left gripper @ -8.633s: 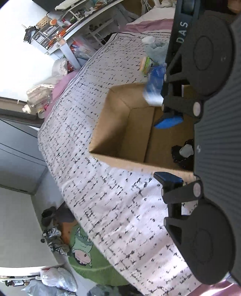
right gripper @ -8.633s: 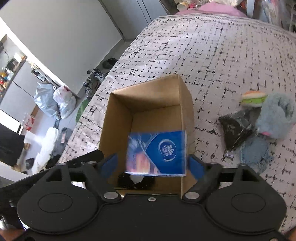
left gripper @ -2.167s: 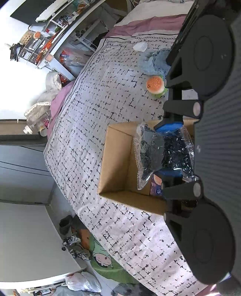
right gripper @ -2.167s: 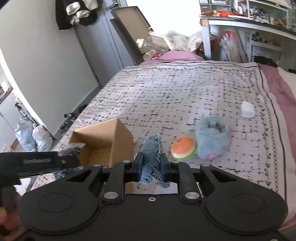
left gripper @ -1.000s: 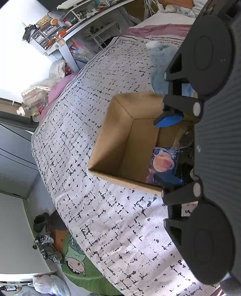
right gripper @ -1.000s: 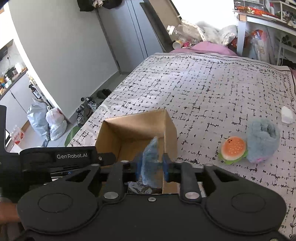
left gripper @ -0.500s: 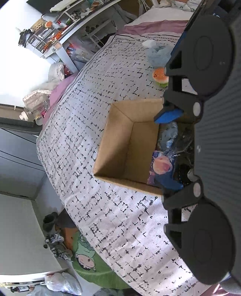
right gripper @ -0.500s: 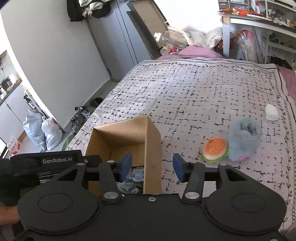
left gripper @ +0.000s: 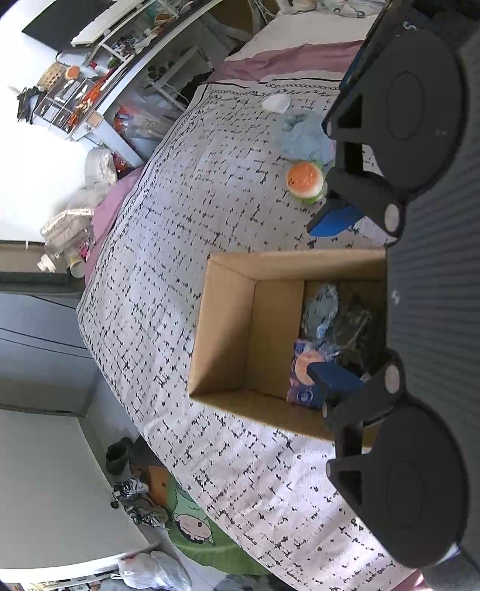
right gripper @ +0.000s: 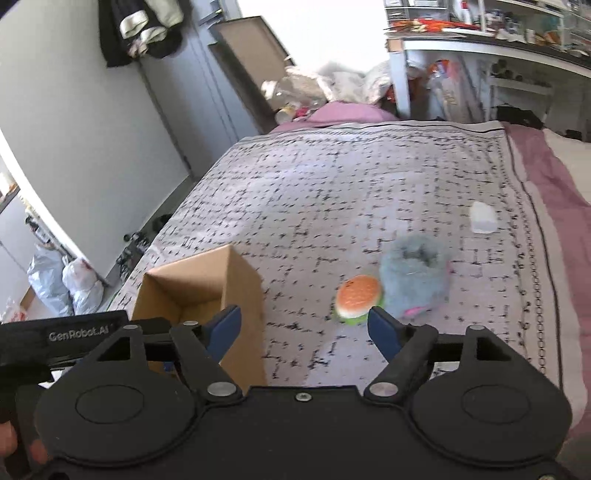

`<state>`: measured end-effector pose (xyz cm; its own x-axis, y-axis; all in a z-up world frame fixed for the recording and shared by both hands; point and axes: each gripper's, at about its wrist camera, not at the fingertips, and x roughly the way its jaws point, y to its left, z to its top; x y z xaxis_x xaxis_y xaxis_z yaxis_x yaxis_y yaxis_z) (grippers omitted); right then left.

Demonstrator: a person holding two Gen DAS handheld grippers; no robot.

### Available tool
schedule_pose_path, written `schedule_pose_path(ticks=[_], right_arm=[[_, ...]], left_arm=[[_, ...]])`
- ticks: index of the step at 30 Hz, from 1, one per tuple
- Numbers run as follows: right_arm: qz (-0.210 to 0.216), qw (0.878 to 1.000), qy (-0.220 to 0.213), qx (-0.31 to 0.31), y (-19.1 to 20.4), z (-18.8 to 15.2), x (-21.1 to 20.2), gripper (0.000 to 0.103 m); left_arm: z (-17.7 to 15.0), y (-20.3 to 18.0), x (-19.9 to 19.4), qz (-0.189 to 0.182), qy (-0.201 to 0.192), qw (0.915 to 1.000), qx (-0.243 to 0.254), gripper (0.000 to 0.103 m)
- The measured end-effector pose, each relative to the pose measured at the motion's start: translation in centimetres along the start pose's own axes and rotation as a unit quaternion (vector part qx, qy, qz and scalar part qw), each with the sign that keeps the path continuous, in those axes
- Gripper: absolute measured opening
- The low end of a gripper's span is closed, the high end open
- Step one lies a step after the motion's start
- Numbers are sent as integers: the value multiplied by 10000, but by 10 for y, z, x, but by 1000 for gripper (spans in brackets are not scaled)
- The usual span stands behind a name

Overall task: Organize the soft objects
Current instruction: 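Move both open tools toward the burger toy and plush toy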

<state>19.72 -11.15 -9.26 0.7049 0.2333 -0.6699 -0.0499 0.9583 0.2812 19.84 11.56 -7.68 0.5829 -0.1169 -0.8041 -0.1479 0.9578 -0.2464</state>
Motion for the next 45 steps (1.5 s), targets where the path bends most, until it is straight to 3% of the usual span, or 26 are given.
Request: schedule_pose_path(ticks=[15,24,28,32,39,45], right_arm=[[-193,9985,-156,491,-55,6,-10,77],[-208,9947,-76,1004,-92,6,-3,86],[-141,9933,-24,1149,-105,7,3,97],[-168,9914,93,1291,-117,8,11,101],[28,9872,151,1590,-139,13,23,100],[63,9848,357,1697,-156,22,43,84]], left_arm=[[-5,-55,5,-1,-63,9996,278,74],[-5,-87,15,-5,-141,9991,398,74],[-4,-102,26,8,-100,9988,482,74],[-3,-115,38,-27,-17,9985,545,74],[3,-133,64,-32,77,9981,606,73],[9,-150,86,-91,130,9972,730,73]])
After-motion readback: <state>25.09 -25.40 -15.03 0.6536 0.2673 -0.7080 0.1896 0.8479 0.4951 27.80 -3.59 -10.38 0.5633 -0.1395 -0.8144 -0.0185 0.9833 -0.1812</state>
